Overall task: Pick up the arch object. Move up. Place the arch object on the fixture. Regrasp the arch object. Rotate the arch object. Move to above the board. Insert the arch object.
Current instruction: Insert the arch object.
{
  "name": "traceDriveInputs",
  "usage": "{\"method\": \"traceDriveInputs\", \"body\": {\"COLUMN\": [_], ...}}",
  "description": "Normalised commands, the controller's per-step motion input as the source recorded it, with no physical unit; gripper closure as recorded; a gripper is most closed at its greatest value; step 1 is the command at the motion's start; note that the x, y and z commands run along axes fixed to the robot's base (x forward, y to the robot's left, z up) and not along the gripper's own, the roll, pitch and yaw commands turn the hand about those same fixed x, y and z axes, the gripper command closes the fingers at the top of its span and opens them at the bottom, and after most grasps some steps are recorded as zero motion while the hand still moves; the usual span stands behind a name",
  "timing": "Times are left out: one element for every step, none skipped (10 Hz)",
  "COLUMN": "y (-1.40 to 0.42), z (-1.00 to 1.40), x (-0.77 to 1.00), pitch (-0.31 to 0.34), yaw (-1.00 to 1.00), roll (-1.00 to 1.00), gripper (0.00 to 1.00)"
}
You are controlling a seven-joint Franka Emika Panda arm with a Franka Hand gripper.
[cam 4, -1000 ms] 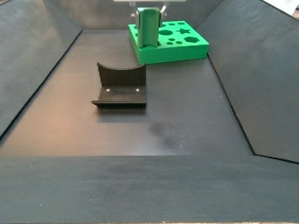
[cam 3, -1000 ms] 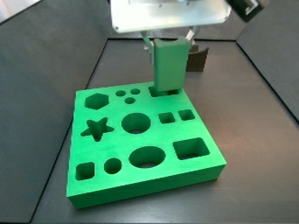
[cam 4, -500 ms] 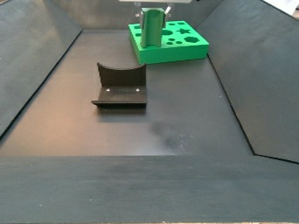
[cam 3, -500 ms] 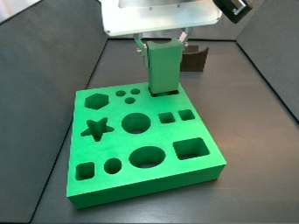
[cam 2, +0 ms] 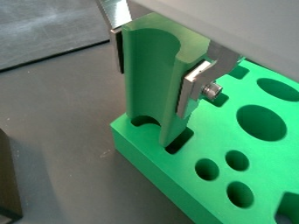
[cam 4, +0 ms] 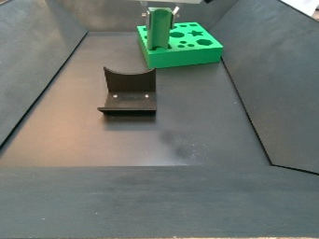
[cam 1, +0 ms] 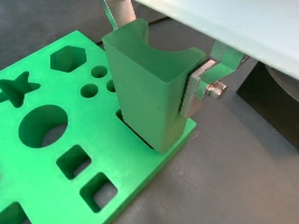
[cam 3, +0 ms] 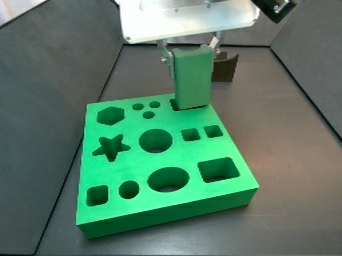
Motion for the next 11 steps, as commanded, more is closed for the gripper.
{"method": "traceDriveInputs", "body": {"y": [0.05,0.04,0.00,0.00,0.00,-0.06,-0.07,-0.02,-0.05,-0.24,-0.35], "z": [-0.15,-0.19,-0.23,-0.20,-0.10,-0.10,-0.24,-0.27,-0.34,-0.39,-0.43], "x": [0.00,-0.10,-0.21,-0.32,-0.39,-0.27,0.00,0.04,0.08,0.16,0.43], "pitch": [0.000,0.000,0.000,0.000,0.000,0.000,0.000,0.000,0.000,0.004,0.137], "yaw": [0.09,0.05,0.08,0.05,0.00,0.00,0.00,0.00,0.05,0.07,0.00], "roll": [-0.07,0.00,0.04,0.02,0.00,0.00,0.00,0.00,0.08,0.15,0.27], "gripper": [1.00,1.00,1.00,1.00,1.00,1.00,1.00,1.00,1.00,1.00,1.00]}}
